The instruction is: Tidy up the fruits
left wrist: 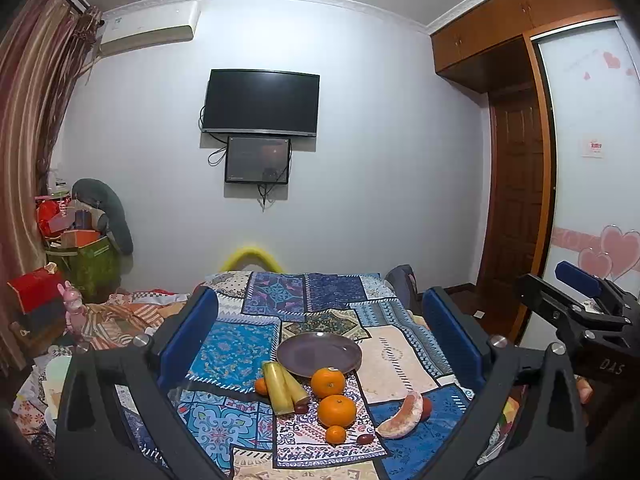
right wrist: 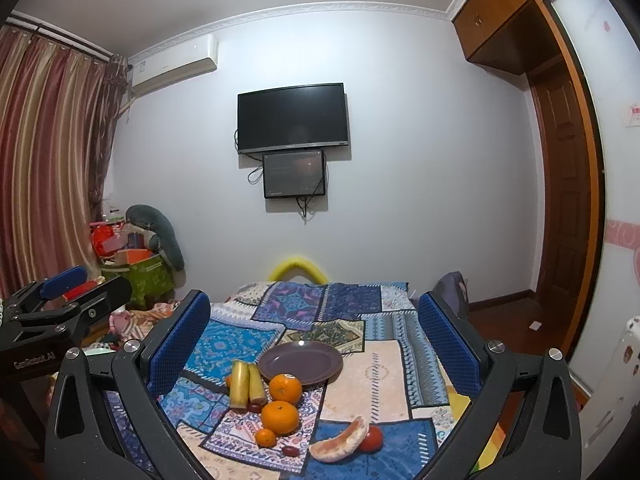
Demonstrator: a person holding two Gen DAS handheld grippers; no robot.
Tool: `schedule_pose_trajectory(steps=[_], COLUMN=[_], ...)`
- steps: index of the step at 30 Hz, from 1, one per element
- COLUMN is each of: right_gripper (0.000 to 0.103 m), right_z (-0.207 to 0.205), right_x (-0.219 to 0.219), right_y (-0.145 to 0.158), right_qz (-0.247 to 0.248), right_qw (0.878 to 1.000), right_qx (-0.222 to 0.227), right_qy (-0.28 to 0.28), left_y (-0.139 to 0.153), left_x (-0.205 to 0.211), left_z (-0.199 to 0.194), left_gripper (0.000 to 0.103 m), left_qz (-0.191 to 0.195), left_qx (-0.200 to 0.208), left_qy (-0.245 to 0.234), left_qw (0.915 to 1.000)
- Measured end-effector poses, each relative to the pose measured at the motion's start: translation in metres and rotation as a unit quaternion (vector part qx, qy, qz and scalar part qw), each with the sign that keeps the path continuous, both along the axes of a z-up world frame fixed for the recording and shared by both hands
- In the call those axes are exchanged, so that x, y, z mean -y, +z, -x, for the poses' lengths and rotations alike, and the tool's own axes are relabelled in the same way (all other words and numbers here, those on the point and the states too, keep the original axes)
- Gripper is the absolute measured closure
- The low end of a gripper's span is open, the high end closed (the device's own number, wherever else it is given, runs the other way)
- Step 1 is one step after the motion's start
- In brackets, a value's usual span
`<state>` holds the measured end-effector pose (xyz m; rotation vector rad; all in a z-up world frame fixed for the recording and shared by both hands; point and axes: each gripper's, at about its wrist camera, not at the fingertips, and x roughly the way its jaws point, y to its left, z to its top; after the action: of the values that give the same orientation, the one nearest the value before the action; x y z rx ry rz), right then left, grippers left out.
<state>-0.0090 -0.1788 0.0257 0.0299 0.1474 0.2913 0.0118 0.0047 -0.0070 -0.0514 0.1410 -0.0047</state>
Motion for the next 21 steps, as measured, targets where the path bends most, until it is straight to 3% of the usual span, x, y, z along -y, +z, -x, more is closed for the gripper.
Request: schedule_pose_trajectory(steps=[21], right_gripper=[0.0], right_z=[-0.0022], right_x=[0.0033], right_y=[-0.0017], right_qz=[-0.004], right_qw=[1.0], right_qx=[-0.002], right_qy=[0.006], left_y=[-0.0014], left_x=[-0.001], left_z=[-0.0012], left_gripper=[0.0], left_qz=[-0.005], left_qx=[-0.001], left_qy=[0.003], left_qw=[1.0])
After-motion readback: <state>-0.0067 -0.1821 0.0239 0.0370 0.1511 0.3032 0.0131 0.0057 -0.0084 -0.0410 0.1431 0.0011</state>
